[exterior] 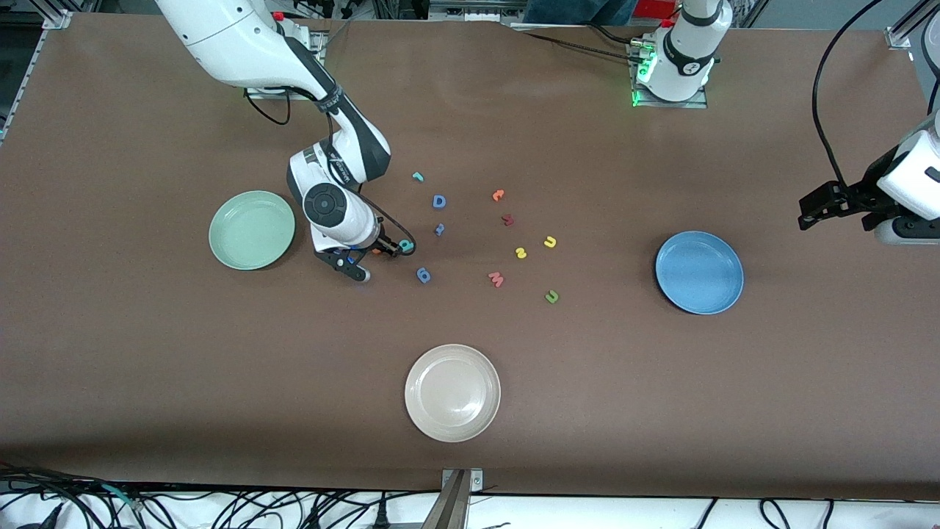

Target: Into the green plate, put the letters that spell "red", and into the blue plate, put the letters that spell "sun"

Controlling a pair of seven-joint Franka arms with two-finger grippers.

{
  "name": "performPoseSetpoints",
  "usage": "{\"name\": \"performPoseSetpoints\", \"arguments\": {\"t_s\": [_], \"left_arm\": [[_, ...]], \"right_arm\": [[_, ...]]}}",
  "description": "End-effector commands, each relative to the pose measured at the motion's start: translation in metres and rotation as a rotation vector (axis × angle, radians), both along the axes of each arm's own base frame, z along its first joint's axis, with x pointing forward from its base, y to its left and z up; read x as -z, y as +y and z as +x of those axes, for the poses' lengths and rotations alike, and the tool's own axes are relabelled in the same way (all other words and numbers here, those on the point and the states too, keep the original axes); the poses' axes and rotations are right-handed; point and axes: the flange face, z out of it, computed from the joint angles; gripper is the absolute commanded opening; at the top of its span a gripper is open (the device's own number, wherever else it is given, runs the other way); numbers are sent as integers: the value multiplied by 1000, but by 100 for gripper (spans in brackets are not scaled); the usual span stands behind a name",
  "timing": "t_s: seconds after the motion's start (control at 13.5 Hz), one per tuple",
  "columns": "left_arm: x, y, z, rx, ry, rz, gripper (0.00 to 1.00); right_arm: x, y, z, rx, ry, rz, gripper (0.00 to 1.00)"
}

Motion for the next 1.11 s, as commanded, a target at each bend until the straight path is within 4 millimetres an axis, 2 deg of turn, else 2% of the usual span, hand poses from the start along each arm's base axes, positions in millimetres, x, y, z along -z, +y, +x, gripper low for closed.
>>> {"name": "performPoseSetpoints", "arguments": {"t_s": [0.0, 0.15, 0.37, 0.45, 0.74, 0.82, 1.04], "left_arm": [[-5, -3, 3, 12, 4, 15, 100], [-5, -4, 3, 13, 4, 15, 100], [-5, -3, 3, 12, 4, 15, 100], [-5, -4, 3, 13, 4, 15, 100], [-4, -4, 3, 13, 8, 15, 100], [3, -3, 4, 13, 20, 15, 100], [17, -5, 8, 28, 54, 14, 100]], "right_arm": [[2, -7, 5, -19, 6, 7, 64], [5, -8, 4, -22, 10, 2, 64], [5, -8, 4, -22, 10, 2, 54], [5, -9, 4, -22, 11, 2, 49], [6, -17, 6, -29, 28, -11, 14], [7, -19, 6, -39, 32, -13, 6], [5, -22, 8, -35, 31, -17, 2]]}}
